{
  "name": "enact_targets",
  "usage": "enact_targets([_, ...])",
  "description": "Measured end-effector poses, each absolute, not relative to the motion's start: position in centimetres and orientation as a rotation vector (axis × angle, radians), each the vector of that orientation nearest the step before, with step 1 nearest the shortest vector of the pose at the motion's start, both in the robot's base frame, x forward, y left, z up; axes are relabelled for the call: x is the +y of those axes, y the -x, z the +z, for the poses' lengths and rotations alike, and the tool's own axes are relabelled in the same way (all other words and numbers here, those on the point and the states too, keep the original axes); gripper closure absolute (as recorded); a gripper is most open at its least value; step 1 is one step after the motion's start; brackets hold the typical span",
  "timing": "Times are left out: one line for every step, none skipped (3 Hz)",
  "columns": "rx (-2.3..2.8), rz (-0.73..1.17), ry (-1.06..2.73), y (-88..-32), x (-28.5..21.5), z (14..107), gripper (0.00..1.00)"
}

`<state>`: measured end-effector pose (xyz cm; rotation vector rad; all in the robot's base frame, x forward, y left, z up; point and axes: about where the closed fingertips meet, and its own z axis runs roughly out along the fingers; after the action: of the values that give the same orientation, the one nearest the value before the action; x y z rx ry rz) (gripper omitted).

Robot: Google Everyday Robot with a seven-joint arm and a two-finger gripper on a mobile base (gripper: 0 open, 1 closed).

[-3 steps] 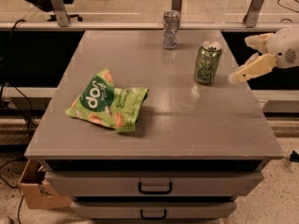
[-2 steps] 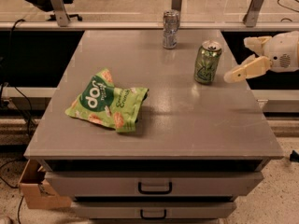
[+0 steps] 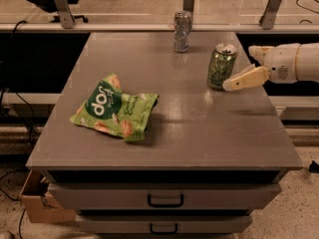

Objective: Knock green can over

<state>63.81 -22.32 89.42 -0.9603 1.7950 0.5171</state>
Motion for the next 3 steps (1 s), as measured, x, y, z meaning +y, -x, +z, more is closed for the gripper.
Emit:
enact_targets([1.785, 0.538, 0.964, -64.5, -21.0, 88.7, 0.00])
enact_targets([1.791, 0.564, 0.977, -65.0, -19.9, 88.1, 0.17])
enact_targets([1.801, 0.584, 0.988, -65.3, -19.3, 87.7, 0.41])
